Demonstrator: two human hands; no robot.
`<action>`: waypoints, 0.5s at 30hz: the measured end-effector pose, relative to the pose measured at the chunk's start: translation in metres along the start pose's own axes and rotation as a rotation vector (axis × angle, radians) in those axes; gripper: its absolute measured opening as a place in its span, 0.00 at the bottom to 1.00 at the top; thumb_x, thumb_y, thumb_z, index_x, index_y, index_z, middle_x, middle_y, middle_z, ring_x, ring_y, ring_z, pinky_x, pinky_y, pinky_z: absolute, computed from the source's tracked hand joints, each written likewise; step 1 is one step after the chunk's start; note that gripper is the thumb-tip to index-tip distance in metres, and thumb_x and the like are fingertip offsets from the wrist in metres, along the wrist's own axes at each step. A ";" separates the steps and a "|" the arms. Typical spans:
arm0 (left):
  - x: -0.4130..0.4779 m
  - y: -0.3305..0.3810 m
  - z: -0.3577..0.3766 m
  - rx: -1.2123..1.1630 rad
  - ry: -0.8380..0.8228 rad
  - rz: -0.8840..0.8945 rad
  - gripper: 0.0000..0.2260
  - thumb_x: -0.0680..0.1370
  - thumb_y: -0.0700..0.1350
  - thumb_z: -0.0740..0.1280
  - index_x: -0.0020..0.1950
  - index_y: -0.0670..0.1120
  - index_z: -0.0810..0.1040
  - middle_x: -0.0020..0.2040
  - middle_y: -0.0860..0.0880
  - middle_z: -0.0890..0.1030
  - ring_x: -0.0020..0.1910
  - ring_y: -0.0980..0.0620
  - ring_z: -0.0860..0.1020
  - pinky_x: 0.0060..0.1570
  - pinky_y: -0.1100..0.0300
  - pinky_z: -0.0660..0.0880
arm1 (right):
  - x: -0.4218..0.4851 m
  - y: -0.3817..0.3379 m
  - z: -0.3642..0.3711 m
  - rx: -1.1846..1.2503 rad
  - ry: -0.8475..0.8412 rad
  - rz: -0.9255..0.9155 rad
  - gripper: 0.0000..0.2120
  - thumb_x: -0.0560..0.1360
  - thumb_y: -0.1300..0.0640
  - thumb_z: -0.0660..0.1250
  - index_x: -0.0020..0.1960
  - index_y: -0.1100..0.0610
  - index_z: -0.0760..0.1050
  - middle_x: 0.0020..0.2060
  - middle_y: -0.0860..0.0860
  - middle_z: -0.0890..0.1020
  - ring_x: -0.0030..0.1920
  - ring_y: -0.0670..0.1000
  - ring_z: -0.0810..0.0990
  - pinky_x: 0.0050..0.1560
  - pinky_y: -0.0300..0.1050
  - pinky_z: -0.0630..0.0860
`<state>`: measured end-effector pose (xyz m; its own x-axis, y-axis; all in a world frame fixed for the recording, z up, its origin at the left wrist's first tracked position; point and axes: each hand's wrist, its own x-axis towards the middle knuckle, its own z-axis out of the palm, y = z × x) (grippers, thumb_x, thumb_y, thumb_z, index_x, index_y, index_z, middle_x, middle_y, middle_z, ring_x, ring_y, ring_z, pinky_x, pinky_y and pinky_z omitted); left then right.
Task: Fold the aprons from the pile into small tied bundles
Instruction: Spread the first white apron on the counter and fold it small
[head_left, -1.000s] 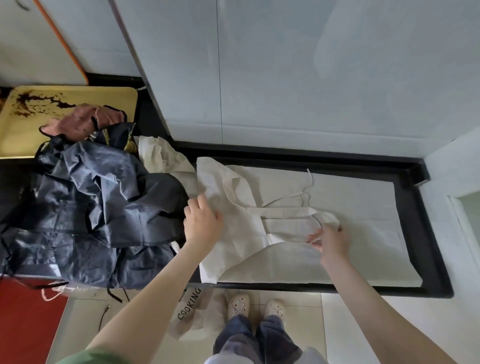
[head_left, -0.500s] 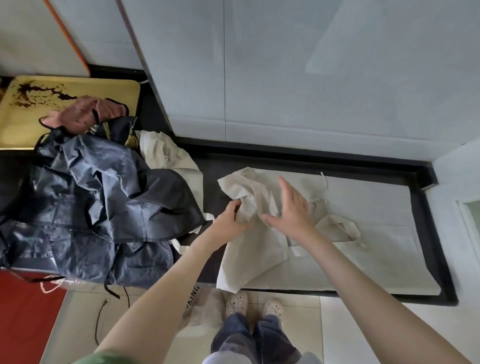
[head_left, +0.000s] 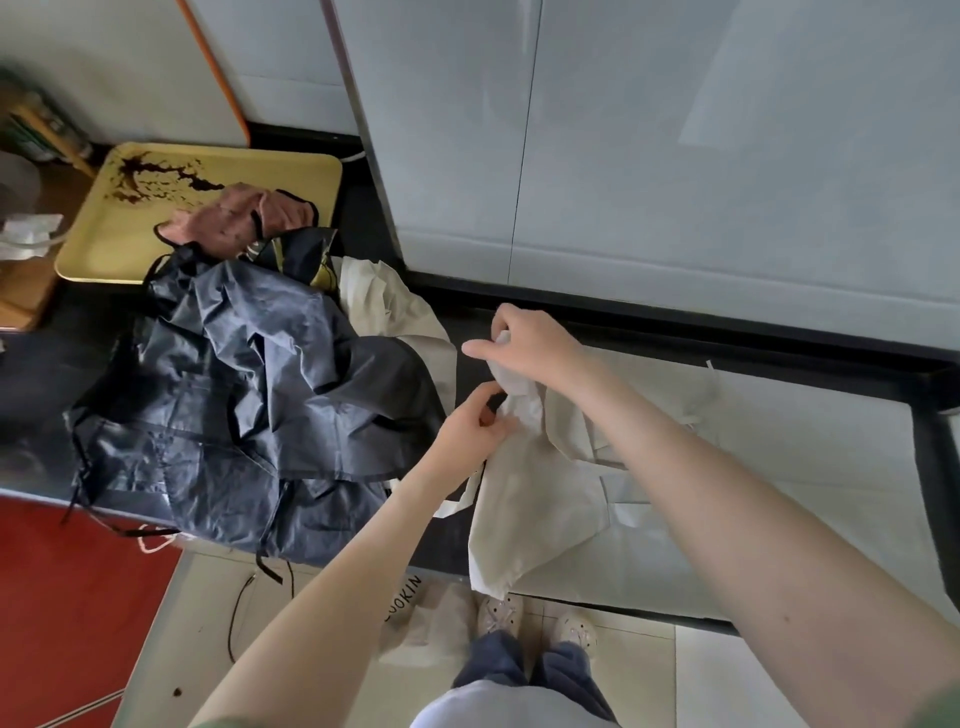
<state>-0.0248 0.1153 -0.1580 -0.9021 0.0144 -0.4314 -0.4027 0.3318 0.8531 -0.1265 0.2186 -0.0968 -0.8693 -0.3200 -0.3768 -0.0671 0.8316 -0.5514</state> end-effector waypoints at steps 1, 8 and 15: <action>-0.002 -0.001 -0.001 0.009 0.003 0.024 0.16 0.78 0.46 0.66 0.66 0.57 0.71 0.35 0.52 0.66 0.34 0.55 0.67 0.34 0.63 0.68 | 0.003 0.000 -0.004 0.000 0.001 -0.002 0.18 0.73 0.40 0.66 0.48 0.55 0.72 0.43 0.49 0.77 0.44 0.50 0.76 0.42 0.46 0.72; -0.007 -0.003 -0.009 0.014 0.071 -0.009 0.19 0.76 0.47 0.70 0.65 0.49 0.71 0.41 0.51 0.73 0.36 0.57 0.72 0.31 0.72 0.71 | -0.001 0.018 -0.031 0.279 -0.031 -0.022 0.06 0.76 0.55 0.67 0.52 0.53 0.77 0.42 0.46 0.79 0.41 0.47 0.77 0.38 0.39 0.70; -0.008 -0.005 -0.017 0.217 0.064 -0.007 0.09 0.80 0.46 0.62 0.56 0.45 0.78 0.41 0.50 0.76 0.40 0.52 0.74 0.37 0.70 0.67 | -0.004 0.040 -0.029 0.587 0.118 -0.002 0.09 0.77 0.57 0.66 0.57 0.52 0.74 0.43 0.48 0.80 0.44 0.47 0.76 0.46 0.40 0.70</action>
<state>-0.0178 0.0978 -0.1543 -0.9102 -0.0461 -0.4116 -0.3721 0.5273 0.7639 -0.1403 0.2661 -0.0953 -0.9204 -0.2405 -0.3084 0.1838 0.4301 -0.8839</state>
